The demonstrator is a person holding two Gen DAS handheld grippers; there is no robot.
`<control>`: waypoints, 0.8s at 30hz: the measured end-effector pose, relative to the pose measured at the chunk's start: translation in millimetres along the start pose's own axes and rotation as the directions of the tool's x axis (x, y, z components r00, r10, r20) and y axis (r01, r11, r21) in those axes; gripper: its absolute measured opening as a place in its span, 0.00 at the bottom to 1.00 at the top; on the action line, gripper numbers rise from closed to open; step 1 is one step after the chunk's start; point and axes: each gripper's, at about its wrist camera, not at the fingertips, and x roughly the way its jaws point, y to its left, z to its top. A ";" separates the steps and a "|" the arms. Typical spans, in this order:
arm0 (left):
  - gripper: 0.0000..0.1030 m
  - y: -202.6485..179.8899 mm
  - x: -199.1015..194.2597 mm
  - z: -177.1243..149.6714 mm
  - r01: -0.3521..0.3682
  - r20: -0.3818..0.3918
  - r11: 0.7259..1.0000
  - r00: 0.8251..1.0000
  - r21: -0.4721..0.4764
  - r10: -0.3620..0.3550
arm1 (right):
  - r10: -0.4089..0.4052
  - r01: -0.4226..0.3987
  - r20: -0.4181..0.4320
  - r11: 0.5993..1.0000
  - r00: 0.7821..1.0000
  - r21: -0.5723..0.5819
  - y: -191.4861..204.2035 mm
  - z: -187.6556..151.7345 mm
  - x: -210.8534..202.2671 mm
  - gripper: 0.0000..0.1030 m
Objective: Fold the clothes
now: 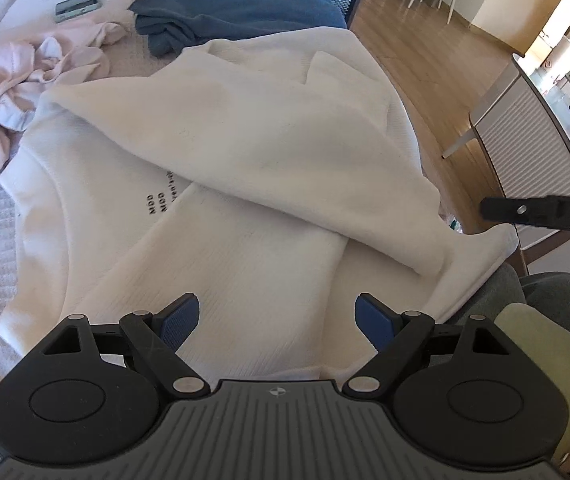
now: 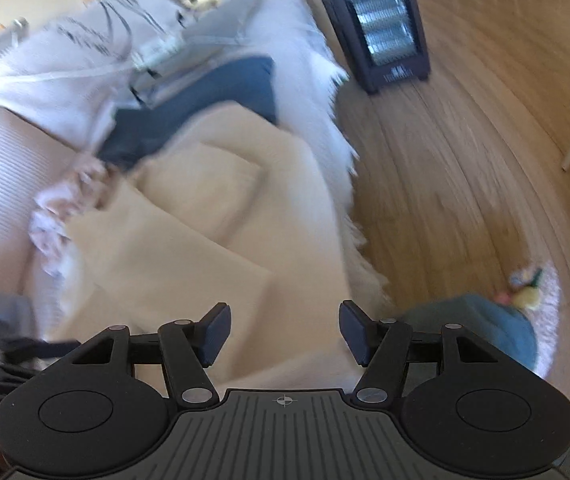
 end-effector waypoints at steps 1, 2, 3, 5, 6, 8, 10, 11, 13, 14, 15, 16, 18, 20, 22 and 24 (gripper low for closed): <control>0.82 -1.0 1.4 2.1 -0.001 -0.003 1.000 1.000 0.005 0.001 | 0.003 -0.003 -0.011 1.000 1.000 0.001 -3.6 3.3 3.9 0.59; 0.82 -1.0 3.2 4.1 -0.006 -0.007 1.000 1.000 0.006 0.006 | 0.006 -0.006 -0.019 1.000 1.000 -0.003 -7.3 8.1 8.1 0.59; 0.82 -0.9 5.1 6.0 -0.011 -0.013 1.000 1.000 0.007 0.011 | 0.011 -0.011 -0.027 1.000 1.000 -0.011 -10.3 12.7 12.7 0.59; 0.82 1.4 9.7 9.3 -0.022 -0.028 1.000 0.999 -0.005 0.021 | 0.026 -0.027 -0.040 0.999 0.999 -0.030 -15.6 20.8 21.9 0.59; 0.82 2.7 11.9 10.6 -0.026 -0.035 1.000 0.999 -0.012 0.026 | 0.033 -0.035 -0.047 0.999 0.998 -0.039 -18.2 24.9 26.5 0.59; 0.82 5.5 16.1 13.3 -0.037 -0.052 0.999 0.998 -0.026 0.036 | 0.055 -0.059 -0.061 0.996 0.997 -0.067 -22.0 33.8 38.3 0.59; 0.82 8.2 20.5 16.0 -0.045 -0.068 0.998 0.997 -0.039 0.042 | 0.071 -0.079 -0.079 0.992 0.994 -0.100 -25.0 42.8 52.1 0.59; 0.83 9.4 23.4 17.8 -0.047 -0.076 0.998 0.996 -0.046 0.044 | 0.079 -0.089 -0.087 0.990 0.993 -0.111 -27.1 47.2 59.2 0.59; 0.84 10.9 29.0 21.2 -0.050 -0.092 0.997 0.995 -0.056 0.045 | 0.083 -0.096 -0.103 0.988 0.991 -0.124 -31.7 54.5 73.0 0.59; 0.84 11.7 31.5 23.1 -0.052 -0.098 0.997 0.994 -0.065 0.045 | 0.083 -0.097 -0.115 0.987 0.990 -0.129 -34.3 57.3 80.1 0.59; 0.85 12.6 33.6 24.9 -0.053 -0.103 0.996 0.994 -0.074 0.045 | 0.084 -0.101 -0.130 0.986 0.988 -0.133 -37.1 60.0 87.6 0.59; 0.86 13.3 35.4 26.6 -0.052 -0.107 0.995 0.993 -0.081 0.043 | 0.085 -0.105 -0.145 0.985 0.986 -0.138 -39.9 62.7 95.2 0.59; 0.91 14.4 38.8 29.3 -0.047 -0.113 0.995 0.993 -0.093 0.036 | 0.125 -0.147 -0.169 0.981 0.978 -0.123 -45.5 66.5 106.5 0.59; 0.94 13.4 42.3 31.4 -0.047 -0.121 0.994 0.992 -0.094 0.035 | 0.158 -0.180 -0.182 0.977 0.970 -0.112 -48.5 68.4 113.2 0.59; 0.97 11.5 45.9 33.7 -0.052 -0.129 0.995 0.991 -0.086 0.040 | 0.185 -0.206 -0.193 0.974 0.964 -0.095 -51.2 68.8 118.3 0.59; 0.99 9.2 49.2 36.0 -0.055 -0.136 0.996 0.990 -0.076 0.044 | 0.208 -0.226 -0.198 0.972 0.958 -0.069 -54.6 67.9 120.1 0.58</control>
